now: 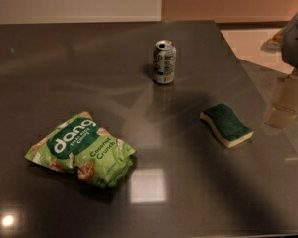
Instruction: Pick 7up can
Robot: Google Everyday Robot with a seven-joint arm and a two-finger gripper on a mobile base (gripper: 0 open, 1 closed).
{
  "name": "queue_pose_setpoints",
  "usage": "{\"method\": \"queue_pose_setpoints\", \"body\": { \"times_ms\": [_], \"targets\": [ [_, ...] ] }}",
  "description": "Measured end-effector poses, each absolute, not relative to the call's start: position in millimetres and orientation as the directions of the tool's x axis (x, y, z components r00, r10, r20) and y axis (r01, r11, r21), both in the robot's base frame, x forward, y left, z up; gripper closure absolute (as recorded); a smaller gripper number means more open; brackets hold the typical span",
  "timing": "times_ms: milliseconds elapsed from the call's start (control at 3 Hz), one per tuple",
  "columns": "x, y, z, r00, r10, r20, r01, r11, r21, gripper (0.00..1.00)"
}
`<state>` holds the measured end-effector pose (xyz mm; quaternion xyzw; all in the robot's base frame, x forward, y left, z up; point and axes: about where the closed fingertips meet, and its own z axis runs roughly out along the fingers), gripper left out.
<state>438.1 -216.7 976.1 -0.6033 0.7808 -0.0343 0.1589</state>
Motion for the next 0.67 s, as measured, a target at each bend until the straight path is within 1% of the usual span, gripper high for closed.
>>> {"method": "queue_pose_setpoints", "body": {
  "times_ms": [667],
  "targets": [
    [461.2,-208.1,973.9,-0.193,-0.955,-0.227,-0.933,0.25,-0.259,0.0]
  ]
}}
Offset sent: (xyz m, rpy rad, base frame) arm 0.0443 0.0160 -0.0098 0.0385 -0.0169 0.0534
